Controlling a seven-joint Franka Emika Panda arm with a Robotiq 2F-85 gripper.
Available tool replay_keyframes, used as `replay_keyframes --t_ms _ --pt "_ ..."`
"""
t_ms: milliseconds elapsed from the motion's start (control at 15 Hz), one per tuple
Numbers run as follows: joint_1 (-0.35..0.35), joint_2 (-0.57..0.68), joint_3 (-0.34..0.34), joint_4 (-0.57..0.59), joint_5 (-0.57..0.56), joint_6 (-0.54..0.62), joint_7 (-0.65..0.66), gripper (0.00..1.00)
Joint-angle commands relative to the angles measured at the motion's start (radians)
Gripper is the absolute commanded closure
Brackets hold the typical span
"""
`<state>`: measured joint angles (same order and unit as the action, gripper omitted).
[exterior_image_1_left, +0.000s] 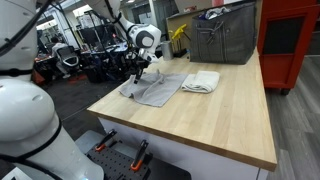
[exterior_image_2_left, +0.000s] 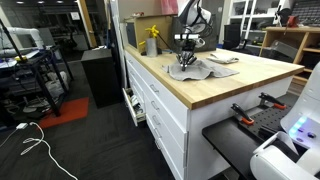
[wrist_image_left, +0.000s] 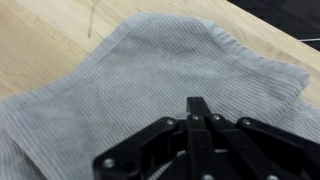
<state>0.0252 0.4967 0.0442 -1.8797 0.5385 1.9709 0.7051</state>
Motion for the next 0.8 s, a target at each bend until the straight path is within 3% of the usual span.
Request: replay_keyframes --t_ms 0,733 --pt "-0.001 0.025 0.000 0.011 0.020 -0.048 -0.032 1.00" --pt "0.059 0.012 0.012 -0.025 -0.047 -0.013 -0.104 1.00"
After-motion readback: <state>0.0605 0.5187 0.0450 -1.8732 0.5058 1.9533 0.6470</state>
